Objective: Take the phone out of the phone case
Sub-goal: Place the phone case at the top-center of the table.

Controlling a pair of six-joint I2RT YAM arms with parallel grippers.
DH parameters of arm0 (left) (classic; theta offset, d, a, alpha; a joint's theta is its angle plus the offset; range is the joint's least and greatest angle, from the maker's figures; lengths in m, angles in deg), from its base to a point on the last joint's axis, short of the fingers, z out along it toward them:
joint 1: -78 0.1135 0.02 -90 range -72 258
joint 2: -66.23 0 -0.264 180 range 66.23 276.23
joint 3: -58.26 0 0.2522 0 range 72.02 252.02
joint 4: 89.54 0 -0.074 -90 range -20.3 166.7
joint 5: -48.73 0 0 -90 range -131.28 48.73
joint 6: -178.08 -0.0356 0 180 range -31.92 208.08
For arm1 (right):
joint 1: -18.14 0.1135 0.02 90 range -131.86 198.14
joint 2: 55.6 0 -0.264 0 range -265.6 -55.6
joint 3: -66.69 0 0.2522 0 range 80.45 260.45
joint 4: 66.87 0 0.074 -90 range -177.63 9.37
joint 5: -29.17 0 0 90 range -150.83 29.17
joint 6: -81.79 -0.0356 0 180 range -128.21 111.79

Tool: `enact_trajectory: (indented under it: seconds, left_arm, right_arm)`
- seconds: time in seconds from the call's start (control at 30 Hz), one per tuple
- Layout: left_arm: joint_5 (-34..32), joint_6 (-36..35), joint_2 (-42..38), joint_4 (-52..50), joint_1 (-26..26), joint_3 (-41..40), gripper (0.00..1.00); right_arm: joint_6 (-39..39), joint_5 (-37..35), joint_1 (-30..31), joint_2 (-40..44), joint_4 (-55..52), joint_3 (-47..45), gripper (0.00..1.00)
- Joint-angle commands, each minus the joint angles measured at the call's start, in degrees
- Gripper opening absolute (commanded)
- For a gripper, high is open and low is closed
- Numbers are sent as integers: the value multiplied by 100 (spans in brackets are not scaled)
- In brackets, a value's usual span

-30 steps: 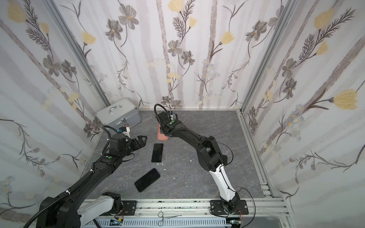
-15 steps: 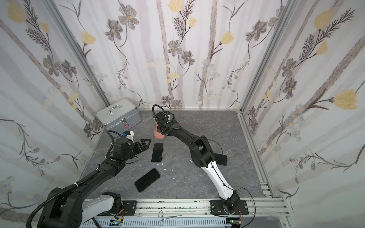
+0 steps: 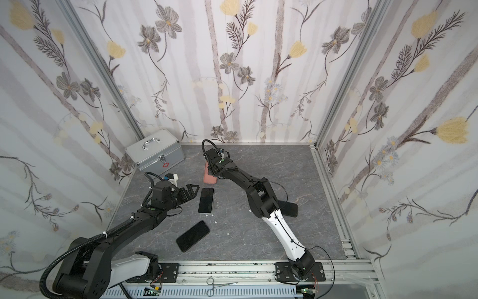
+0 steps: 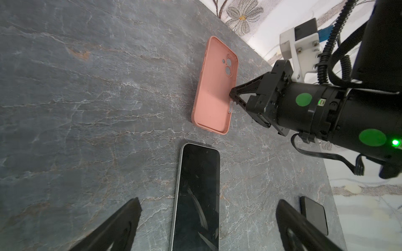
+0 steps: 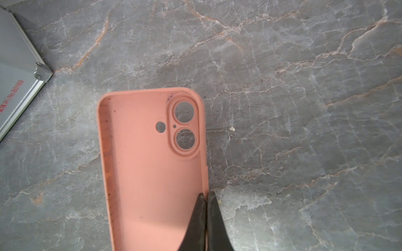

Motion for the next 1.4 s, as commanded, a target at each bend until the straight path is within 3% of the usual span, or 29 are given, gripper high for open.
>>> enact_trajectory:
  seconds: [0.0,0.1,0.23,0.4,0.57,0.67,0.93,1.2,1.37]
  left_arm:
    - [-115,-72,25,-33,-30,53,100]
    - [-161,-85,28,-66,-54,64,100]
    - [-202,-111,12,-145,-75,66,100]
    - [-268,-76,-166,-395,-215,60,100]
    - [-897,4,-504,-1314,-795,207,100]
    - [-993,257,-775,-1644,-1044,76,100]
    - [-1526,932,-1210,-2792,-1760,-157,100]
    - [-1514,1365,-1210,-3317,-2118,-349,100]
    - [-1491,1680,-1289,-3475,-2233,-565,100]
  right_arm:
    - [-54,117,13,-46,302,58,8]
    - [-40,224,13,-43,380,50,15]
    - [-44,315,17,1,431,57,32]
    - [5,328,0,289,406,57,34]
    - [178,417,4,989,238,-121,43]
    - [289,458,58,1845,580,-1144,48]
    - [189,793,195,4604,2228,-5105,60]
    - [92,893,426,6318,2541,-7369,71]
    - [31,736,421,7107,2453,-8001,74]
